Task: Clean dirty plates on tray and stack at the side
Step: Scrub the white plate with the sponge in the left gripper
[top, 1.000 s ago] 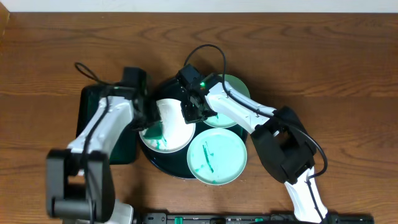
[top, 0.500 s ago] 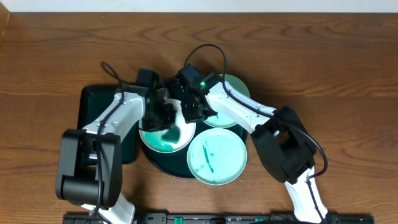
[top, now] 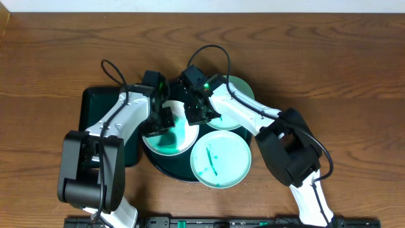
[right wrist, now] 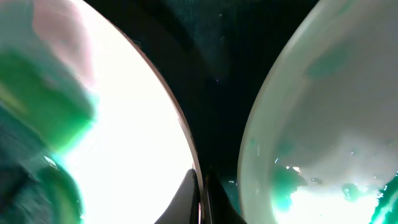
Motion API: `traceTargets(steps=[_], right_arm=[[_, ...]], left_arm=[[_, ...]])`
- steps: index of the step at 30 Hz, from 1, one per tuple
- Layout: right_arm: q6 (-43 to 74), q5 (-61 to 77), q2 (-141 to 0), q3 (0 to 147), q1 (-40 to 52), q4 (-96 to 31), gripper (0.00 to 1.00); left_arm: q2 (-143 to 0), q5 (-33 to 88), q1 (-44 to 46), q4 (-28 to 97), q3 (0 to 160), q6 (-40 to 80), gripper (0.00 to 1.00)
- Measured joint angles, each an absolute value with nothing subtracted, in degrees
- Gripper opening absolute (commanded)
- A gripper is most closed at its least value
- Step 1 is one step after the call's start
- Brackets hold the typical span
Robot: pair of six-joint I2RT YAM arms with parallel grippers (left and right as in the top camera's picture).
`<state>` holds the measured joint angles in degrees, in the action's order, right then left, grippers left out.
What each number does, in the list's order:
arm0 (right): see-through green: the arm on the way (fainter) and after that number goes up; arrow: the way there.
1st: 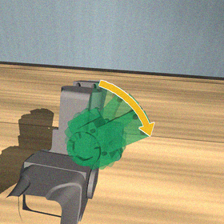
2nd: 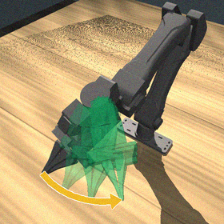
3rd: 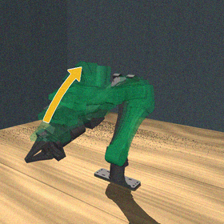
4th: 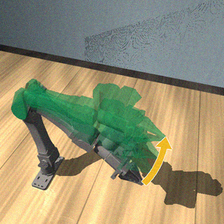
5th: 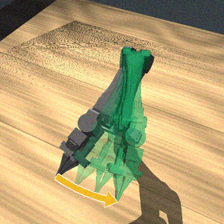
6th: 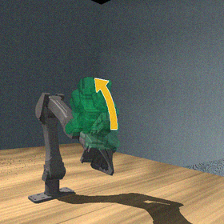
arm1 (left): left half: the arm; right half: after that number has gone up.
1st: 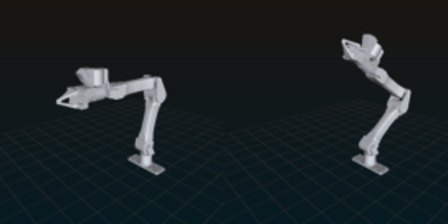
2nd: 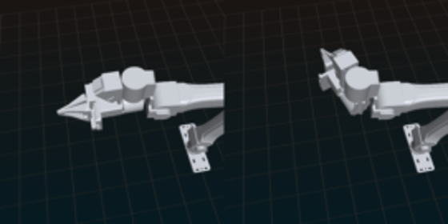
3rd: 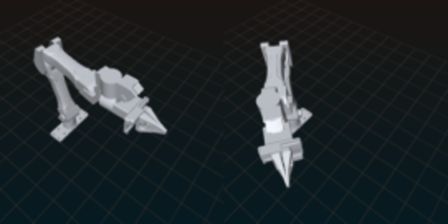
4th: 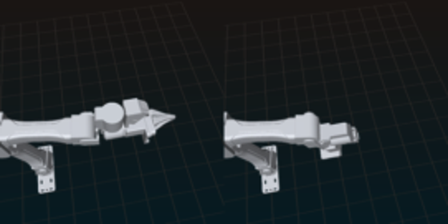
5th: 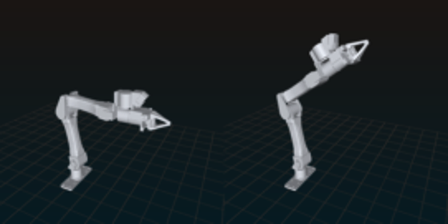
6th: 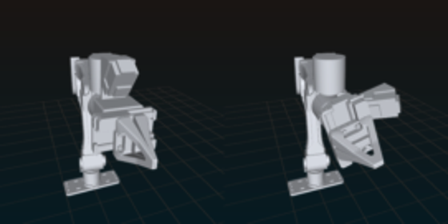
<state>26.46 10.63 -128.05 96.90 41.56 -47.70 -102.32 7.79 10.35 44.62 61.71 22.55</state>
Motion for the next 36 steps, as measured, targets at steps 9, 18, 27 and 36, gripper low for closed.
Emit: traceTargets(steps=[9, 18, 27, 36], right_arm=[[26.48, 10.37, -128.03, 96.9, 41.47, -47.94, 0.01], [26.5, 10.57, -128.03, 96.9, 41.08, -48.21, 0.01], [26.48, 10.76, -128.03, 96.9, 41.1, -47.92, 0.01], [26.48, 10.79, -128.05, 96.9, 41.1, -47.9, 0.01]], left_arm=[[-102.32, 7.01, 10.0, 39.38, 61.43, 20.71, 0.07], [-102.67, 21.47, 9.13, 31.51, 61.28, 8.4, 0.07], [-100.71, 13.06, 9.04, 41.89, 62.92, 8.8, 0.07], [-85.19, -3.53, 3.49, 54.26, 68.29, 14.92, 0.07]])
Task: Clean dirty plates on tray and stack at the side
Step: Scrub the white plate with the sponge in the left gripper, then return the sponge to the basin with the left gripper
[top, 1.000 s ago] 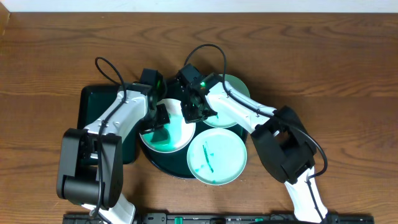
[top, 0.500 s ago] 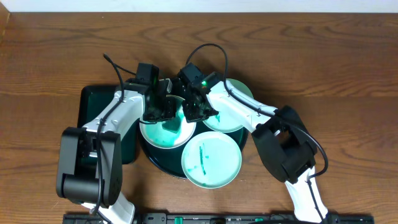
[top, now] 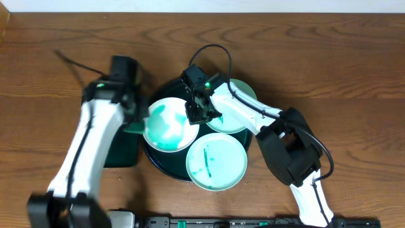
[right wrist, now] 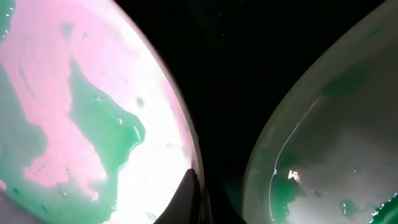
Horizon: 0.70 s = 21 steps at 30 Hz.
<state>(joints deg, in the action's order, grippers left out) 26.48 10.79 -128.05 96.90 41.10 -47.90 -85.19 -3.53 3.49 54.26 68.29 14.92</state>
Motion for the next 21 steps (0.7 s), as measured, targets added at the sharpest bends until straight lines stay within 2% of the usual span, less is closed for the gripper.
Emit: traceTargets(steps=[7, 18, 19, 21], right_arm=[[26.48, 10.79, -128.05, 96.9, 41.1, -47.9, 0.01], [26.48, 10.81, -128.05, 96.9, 41.1, -47.83, 0.01], [26.48, 10.81, -128.05, 96.9, 41.1, -47.83, 0.01], [26.48, 10.81, -128.05, 96.9, 41.1, -47.83, 0.01]], left_arm=[[-83.7, -6.02, -3.29, 55.94, 68.27, 14.94, 0.07], [-101.75, -7.07, -11.22, 52.53, 67.07, 13.43, 0.07], [-103.13, -7.16, -11.27, 52.62, 66.87, 13.43, 0.09], [-104.49, -7.25, -11.25, 52.8, 66.65, 13.43, 0.23]])
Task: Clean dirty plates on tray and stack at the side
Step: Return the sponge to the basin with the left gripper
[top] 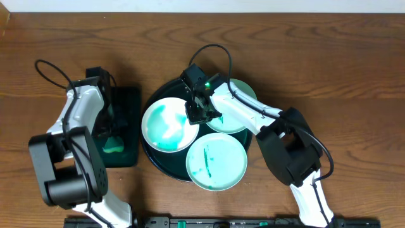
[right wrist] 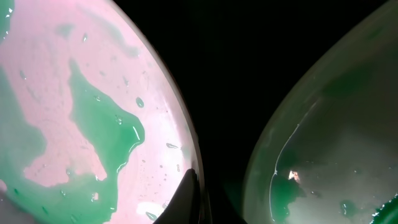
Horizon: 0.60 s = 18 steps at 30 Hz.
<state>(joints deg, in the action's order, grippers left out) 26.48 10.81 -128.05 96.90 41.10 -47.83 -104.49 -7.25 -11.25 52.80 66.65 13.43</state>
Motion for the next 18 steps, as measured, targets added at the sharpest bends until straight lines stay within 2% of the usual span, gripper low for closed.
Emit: traceTargets(steps=[2, 3, 6, 14, 18], right_arm=[[26.48, 10.81, -128.05, 96.9, 41.1, -47.81, 0.01], [26.5, 10.83, -128.05, 96.9, 41.1, -47.81, 0.01], [26.48, 10.85, -128.05, 96.9, 41.1, -47.75, 0.01], [26.48, 10.85, -128.05, 96.9, 41.1, -47.68, 0.01], [26.48, 10.87, -128.05, 96.9, 41.1, -47.64, 0.01]], left_arm=[[-104.81, -7.29, -11.25, 52.95, 66.63, 12.78, 0.47], [-104.77, -7.27, -11.25, 53.01, 66.63, 12.88, 0.56], [-104.66, -6.74, -11.25, 53.21, 66.63, 12.78, 0.69], [-104.6, -3.14, -11.25, 54.68, 66.7, 12.8, 0.7], [-102.98, -1.61, -11.25, 57.76, 67.68, 11.7, 0.76]])
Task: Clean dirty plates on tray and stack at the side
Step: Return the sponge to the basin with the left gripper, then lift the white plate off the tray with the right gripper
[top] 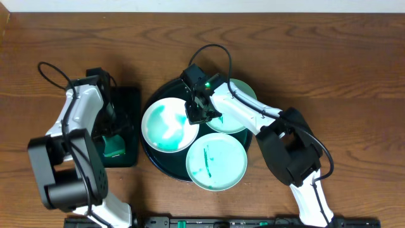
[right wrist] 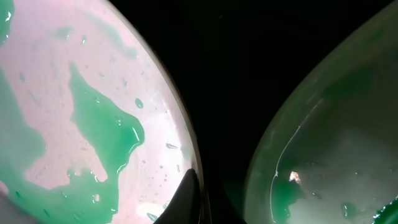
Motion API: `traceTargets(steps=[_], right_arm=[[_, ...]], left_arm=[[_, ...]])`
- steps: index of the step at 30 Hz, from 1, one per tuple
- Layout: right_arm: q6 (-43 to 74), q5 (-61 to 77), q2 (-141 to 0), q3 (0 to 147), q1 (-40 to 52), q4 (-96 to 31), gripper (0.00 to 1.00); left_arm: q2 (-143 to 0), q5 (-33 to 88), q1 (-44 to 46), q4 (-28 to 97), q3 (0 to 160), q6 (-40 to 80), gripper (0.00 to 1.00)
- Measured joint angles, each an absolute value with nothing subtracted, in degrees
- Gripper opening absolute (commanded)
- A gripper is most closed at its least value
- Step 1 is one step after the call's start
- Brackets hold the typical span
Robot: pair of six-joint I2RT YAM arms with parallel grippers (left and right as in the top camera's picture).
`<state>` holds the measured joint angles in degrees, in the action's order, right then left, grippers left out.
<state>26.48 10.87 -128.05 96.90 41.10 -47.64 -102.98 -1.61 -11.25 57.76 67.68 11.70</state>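
Observation:
Three white plates smeared with green sit on a round dark tray point(top: 152, 166). The left plate point(top: 166, 125) carries broad green streaks, seen close up as a wet plate point(right wrist: 87, 124). My right gripper point(top: 196, 114) is shut on that plate's right rim, its dark fingertip point(right wrist: 188, 194) lying over the edge. The back right plate point(top: 233, 118) and the front plate point(top: 218, 161) lie beside it. My left gripper point(top: 111, 140) hangs over the dark rectangular basin point(top: 130, 107) at the left, shut on a green sponge point(top: 114, 148).
The back right plate point(right wrist: 323, 137) fills the right side of the right wrist view, with the dark tray floor point(right wrist: 236, 74) between the two plates. Bare wooden table point(top: 342, 69) surrounds tray and basin. Cables loop above both arms.
The sponge at my left gripper's tip looks darker and sharper in the basin, and the arm has barely shifted. My right gripper still grips the left plate's rim.
My left gripper first held the green sponge on the left plate while my right gripper pinched its rim. Then the left arm was at the tray's left edge with the sponge, then over the basin. The plate keeps its green streaks and my right gripper's hold is unchanged.

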Motion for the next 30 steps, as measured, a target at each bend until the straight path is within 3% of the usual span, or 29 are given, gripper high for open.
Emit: traceTargets(steps=[18, 30], right_arm=[[23.62, 11.92, -128.03, 96.9, 41.08, -47.81, 0.01], [22.06, 1.28, -119.55, 96.9, 42.83, -50.19, 0.01]], left_arm=[[-68.64, -0.34, -11.25, 61.54, 71.18, 10.61, 0.77], [-69.8, -0.32, -11.25, 60.2, 71.18, 10.61, 0.77]])
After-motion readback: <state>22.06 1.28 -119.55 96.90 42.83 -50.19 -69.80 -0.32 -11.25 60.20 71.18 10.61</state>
